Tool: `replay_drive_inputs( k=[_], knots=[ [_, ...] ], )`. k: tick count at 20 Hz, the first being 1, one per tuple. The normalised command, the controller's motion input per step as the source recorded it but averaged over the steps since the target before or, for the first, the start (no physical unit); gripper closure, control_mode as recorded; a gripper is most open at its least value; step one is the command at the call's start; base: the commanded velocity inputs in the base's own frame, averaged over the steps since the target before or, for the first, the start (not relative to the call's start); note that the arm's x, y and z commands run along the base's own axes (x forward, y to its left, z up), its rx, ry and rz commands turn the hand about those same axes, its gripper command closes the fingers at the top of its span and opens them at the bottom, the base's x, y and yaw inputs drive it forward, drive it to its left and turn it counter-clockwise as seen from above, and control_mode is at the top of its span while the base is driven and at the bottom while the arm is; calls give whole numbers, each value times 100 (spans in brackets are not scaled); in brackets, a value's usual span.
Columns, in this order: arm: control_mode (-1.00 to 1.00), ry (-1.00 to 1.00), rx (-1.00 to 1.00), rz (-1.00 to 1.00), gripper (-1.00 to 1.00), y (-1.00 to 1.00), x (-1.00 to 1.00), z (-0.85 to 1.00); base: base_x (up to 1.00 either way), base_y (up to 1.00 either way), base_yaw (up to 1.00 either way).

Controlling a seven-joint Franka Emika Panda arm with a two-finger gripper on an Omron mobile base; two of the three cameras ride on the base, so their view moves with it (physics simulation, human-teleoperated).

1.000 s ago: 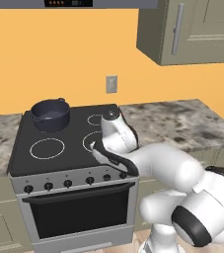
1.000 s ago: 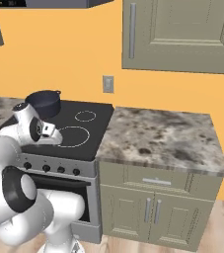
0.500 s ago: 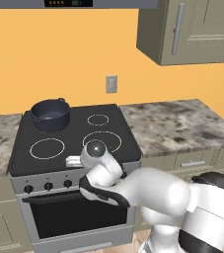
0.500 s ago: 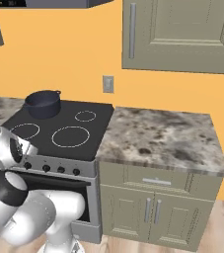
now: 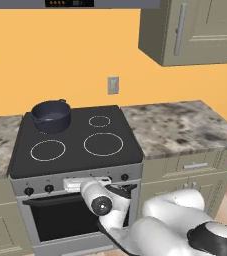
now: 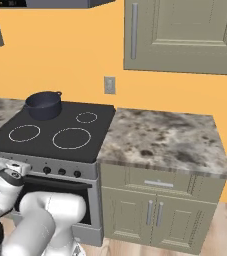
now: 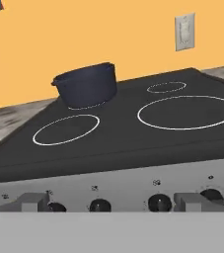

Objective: Retrieve the frozen meat and place it in the pot on a burner. Then turn the burner on.

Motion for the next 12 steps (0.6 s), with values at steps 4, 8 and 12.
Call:
replay_drive_inputs(
  k=[4,8,12],
  knots=[
    [-100,-25,0,-1,-100,51,0,-33,0,0,0],
    [-100,-14,3,-1,-100,66,-14,-32,0,0,0],
    [-100,-3,0,0,-100,81,-11,-14,0,0,0]
  ],
)
